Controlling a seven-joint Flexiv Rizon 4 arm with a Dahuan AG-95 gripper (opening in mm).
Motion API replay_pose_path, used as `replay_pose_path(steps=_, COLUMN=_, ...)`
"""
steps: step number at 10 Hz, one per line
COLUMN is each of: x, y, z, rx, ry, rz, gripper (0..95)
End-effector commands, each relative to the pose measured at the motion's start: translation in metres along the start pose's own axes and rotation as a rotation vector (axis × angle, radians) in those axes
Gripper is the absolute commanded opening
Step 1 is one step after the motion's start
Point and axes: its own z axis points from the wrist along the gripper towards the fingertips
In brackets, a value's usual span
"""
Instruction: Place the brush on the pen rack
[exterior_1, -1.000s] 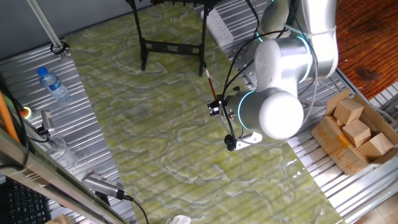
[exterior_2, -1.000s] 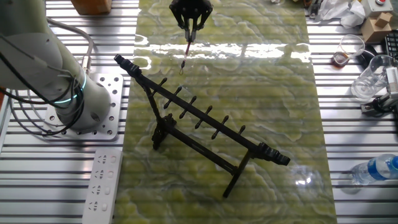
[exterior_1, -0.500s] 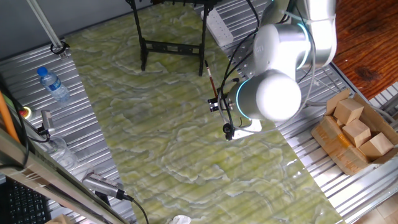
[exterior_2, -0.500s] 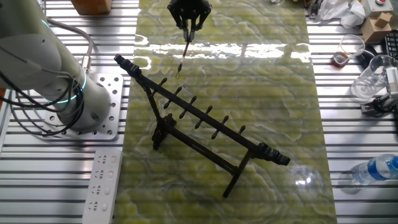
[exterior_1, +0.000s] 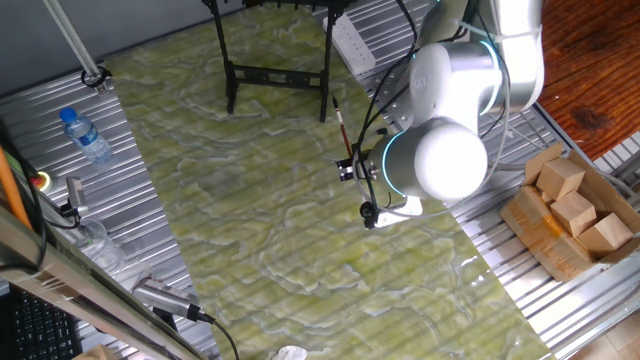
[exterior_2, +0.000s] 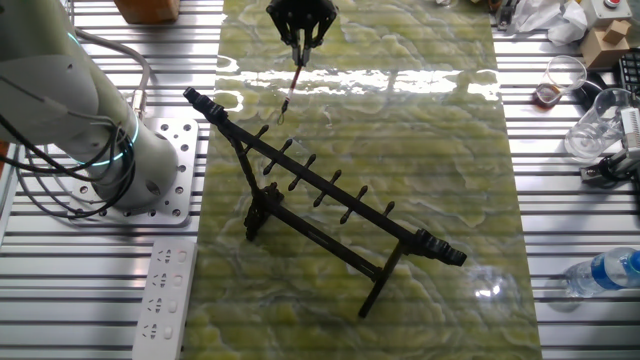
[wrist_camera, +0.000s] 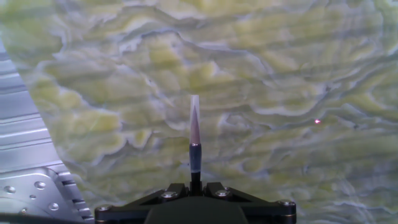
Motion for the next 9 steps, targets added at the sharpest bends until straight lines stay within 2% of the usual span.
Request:
replay_pose_path(steps=1, x=0.0006, y=0.0002, z=0.0004, rx=-0.048, ry=-0.001, rz=0.049, gripper=0.0)
replay_pose_path(steps=2, x=0.0006, y=0.0002, z=0.0004, rx=-0.070, ry=0.012, rz=0.074, gripper=0.0)
replay_pose_path(steps=3, x=0.0006, y=0.0002, z=0.0004, rx=-0.072, ry=0.020, rz=0.082, gripper=0.0)
replay_pose_path(steps=5, x=0.0006, y=0.0002, z=0.0004, rx=-0.094, ry=0.055, rz=0.137, gripper=0.0)
replay_pose_path(steps=6, x=0.0006, y=0.0002, z=0.0004, rx=-0.091, ry=0.072, rz=0.144, gripper=0.0)
replay_pose_path(steps=9, x=0.0006, y=0.0002, z=0.0004, rx=-0.083, ry=0.086, rz=0.160, gripper=0.0)
